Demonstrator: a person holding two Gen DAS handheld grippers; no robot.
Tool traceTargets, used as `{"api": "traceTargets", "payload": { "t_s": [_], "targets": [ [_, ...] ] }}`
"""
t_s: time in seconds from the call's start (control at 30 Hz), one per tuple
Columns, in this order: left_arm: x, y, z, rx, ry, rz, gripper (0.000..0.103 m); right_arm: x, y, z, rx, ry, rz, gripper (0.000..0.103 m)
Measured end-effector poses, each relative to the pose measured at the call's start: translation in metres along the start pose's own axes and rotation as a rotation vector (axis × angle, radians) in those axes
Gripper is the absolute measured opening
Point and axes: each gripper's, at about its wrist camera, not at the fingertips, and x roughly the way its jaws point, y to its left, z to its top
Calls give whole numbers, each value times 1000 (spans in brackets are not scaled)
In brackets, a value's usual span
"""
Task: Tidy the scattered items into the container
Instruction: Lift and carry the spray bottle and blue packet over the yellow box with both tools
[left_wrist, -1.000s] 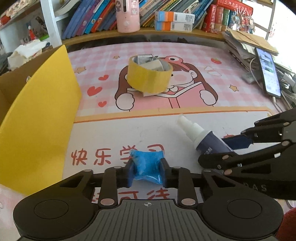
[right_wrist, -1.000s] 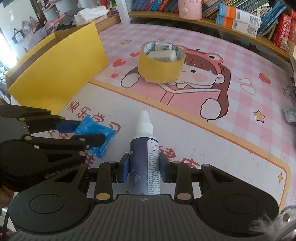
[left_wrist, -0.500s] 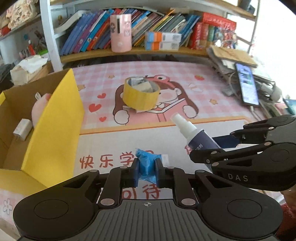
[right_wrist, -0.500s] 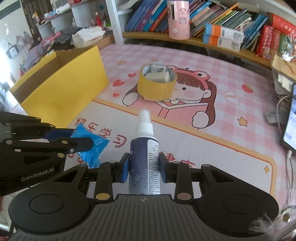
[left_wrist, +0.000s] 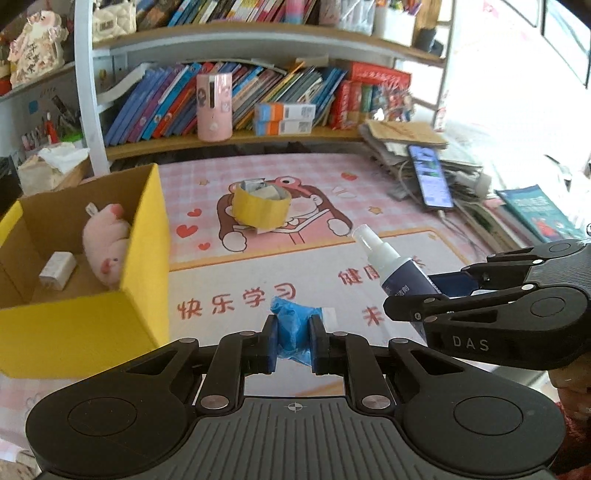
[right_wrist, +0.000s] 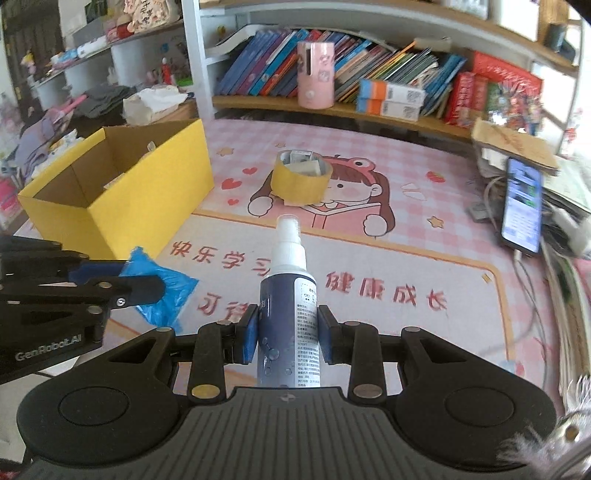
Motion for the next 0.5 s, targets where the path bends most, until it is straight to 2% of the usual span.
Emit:
{"api": "traceTargets", "payload": {
  "t_s": [0.23, 0.5],
  "targets": [
    [-52, 16, -36, 28, -47, -44, 15, -40, 52, -35, 29, -22, -73, 31],
    [-92, 39, -66, 52, -35, -28, 15, -60, 102, -61, 68, -6, -54, 31]
  ]
}}
